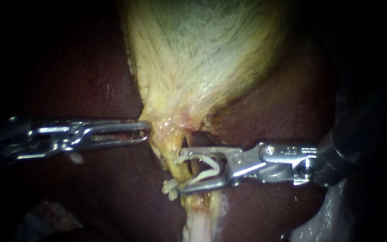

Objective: Clipping third clip left tube

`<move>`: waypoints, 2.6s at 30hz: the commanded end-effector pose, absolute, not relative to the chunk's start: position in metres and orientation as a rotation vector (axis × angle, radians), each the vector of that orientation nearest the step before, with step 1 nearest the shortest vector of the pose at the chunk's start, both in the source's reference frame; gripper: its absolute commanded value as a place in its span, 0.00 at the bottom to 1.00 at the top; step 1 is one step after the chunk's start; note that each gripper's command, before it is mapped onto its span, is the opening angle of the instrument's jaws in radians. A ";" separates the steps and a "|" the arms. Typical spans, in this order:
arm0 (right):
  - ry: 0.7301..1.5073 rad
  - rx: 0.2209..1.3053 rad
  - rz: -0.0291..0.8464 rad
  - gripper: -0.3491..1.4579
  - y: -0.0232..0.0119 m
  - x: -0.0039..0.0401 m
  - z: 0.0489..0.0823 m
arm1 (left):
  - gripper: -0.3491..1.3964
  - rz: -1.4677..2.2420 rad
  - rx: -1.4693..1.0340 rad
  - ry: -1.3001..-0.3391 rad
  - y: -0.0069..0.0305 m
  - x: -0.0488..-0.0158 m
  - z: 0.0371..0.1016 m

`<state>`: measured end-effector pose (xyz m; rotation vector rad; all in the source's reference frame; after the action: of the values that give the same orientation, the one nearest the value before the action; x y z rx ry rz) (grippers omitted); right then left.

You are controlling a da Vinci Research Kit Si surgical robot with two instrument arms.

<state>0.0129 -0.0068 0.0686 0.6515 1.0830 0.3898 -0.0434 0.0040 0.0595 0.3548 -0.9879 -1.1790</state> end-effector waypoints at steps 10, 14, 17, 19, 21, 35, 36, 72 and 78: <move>1.052 0.646 0.382 0.49 -0.0082 0.0146 0.0713 | 0.00 -1.172 0.348 -0.995 0.0036 -0.0441 0.0586; 1.045 0.653 0.387 0.49 -0.0095 0.0160 0.0722 | 0.00 -1.170 0.353 -0.996 0.0036 -0.0443 0.0585; 1.043 0.674 0.380 0.49 -0.0104 0.0170 0.0726 | 0.00 -1.170 0.352 -0.996 0.0037 -0.0444 0.0585; 1.043 0.707 0.361 0.49 -0.0110 0.0175 0.0725 | 0.00 -1.169 0.355 -0.996 0.0037 -0.0445 0.0585; 1.043 0.735 0.340 0.49 -0.0113 0.0179 0.0722 | 0.00 -1.170 0.354 -0.996 0.0036 -0.0446 0.0585; 1.097 0.758 0.358 0.49 -0.0102 0.0184 0.0703 | 0.00 -1.169 0.357 -0.997 0.0034 -0.0451 0.0583; 1.103 0.758 0.362 0.49 -0.0099 0.0183 0.0701 | 0.00 -1.169 0.357 -0.997 0.0034 -0.0451 0.0583; 1.101 0.695 0.451 0.00 -0.0067 0.0182 0.0682 | 0.00 -1.168 0.360 -0.997 0.0034 -0.0456 0.0582; 1.101 0.694 0.450 0.00 -0.0068 0.0181 0.0683 | 0.00 -1.168 0.360 -0.997 0.0034 -0.0457 0.0583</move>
<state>0.0181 -0.0067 0.0683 0.6942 1.1007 0.4500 -0.0457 0.0034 0.0583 0.3601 -0.9976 -1.1672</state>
